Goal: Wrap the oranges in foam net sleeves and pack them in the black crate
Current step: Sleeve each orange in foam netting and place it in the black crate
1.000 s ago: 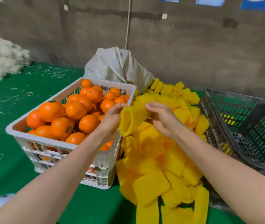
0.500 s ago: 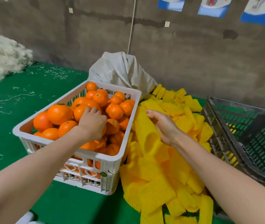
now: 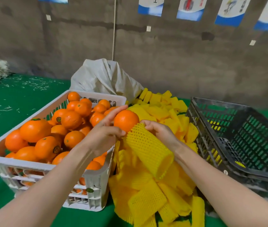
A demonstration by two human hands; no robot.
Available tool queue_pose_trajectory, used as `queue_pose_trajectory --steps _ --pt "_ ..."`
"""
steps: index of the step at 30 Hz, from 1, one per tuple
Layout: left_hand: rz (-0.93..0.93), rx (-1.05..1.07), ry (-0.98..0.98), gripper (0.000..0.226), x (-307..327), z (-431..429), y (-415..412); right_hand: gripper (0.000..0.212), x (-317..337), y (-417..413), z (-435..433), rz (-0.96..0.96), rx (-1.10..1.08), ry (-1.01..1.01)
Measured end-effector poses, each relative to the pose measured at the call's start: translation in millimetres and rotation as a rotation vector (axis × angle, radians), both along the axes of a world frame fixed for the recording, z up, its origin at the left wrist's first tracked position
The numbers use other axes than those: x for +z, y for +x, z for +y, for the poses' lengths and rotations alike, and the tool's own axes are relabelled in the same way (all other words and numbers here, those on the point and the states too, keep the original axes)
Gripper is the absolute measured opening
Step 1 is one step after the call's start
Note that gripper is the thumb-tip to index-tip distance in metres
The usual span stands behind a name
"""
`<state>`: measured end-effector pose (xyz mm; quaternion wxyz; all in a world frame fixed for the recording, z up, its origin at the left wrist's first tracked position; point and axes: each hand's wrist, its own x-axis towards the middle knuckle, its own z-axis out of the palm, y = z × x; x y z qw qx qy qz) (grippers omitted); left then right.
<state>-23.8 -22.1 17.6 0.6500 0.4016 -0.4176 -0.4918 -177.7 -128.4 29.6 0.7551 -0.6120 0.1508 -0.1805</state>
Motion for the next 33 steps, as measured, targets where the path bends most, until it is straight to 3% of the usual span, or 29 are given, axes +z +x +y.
queue_pose_trajectory --steps 4,6,8,12,20,23,27,33 --pt "0.177 0.066 -0.004 0.066 -2.1 -8.7 -20.1 0.026 -3.5 -9.0 3.1 -0.008 -0.06 -0.155" --pt "0.225 0.129 0.029 0.069 -3.5 -12.9 -25.2 0.017 -3.4 -12.6 4.2 -0.009 -0.073 -0.242" --pt "0.205 0.182 0.06 0.066 -4.5 -16.3 -28.3 0.006 -0.8 -15.6 7.0 0.008 -0.054 -0.363" --pt "0.144 0.216 0.072 0.061 -9.2 -20.2 -36.1 0.008 7.4 -14.9 13.4 0.022 -0.03 -0.54" --pt "0.188 0.234 0.077 0.055 -13.0 -24.7 -52.0 0.019 3.9 -13.2 14.8 0.031 -0.535 -0.892" --pt "0.213 0.183 0.05 0.04 -13.7 -23.6 -56.8 0.018 3.7 -14.3 10.9 0.039 -0.653 -0.961" --pt "-0.029 0.197 0.069 0.063 -13.0 -22.1 -58.5 0.012 -0.1 -16.6 9.1 0.078 -0.767 -0.967" --pt "0.155 0.311 -0.008 0.065 -13.3 -32.8 -78.9 0.031 -7.5 -10.5 23.5 0.014 -0.932 -0.934"
